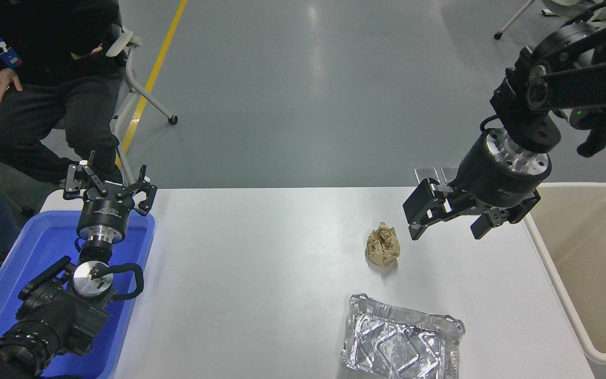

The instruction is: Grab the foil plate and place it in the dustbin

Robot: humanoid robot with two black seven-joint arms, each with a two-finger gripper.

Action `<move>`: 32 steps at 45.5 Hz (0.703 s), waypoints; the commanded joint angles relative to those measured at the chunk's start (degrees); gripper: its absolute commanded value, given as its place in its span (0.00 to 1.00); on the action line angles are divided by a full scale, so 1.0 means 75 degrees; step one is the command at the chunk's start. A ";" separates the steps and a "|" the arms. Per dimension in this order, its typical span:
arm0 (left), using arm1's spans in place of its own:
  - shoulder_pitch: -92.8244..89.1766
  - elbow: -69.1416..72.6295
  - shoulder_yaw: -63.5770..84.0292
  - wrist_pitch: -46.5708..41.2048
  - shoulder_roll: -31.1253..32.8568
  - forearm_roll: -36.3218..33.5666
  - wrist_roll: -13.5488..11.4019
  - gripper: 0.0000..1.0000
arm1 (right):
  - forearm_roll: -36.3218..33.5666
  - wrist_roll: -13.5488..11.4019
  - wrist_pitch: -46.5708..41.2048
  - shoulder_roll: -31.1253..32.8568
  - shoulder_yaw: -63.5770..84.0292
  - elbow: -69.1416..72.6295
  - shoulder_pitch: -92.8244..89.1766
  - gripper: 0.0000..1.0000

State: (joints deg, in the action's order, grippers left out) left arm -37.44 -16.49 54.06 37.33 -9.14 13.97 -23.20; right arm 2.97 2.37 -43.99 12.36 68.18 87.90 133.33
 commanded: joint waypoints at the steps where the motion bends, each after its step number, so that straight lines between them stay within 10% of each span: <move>1: 0.0000 -0.0004 0.0010 0.0003 0.0000 0.0000 0.0000 0.99 | -0.0009 0.0011 0.0005 -0.0043 -0.0032 -0.0002 -0.0035 1.00; 32: 0.0000 -0.0004 0.0010 -0.0008 0.0000 0.0012 0.0000 0.99 | 0.0014 0.0011 0.0064 -0.0066 -0.0220 -0.0025 -0.0305 1.00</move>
State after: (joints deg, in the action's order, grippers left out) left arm -37.44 -16.49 54.08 37.31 -9.13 14.03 -23.20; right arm 3.01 2.45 -43.88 12.03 67.25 87.81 132.01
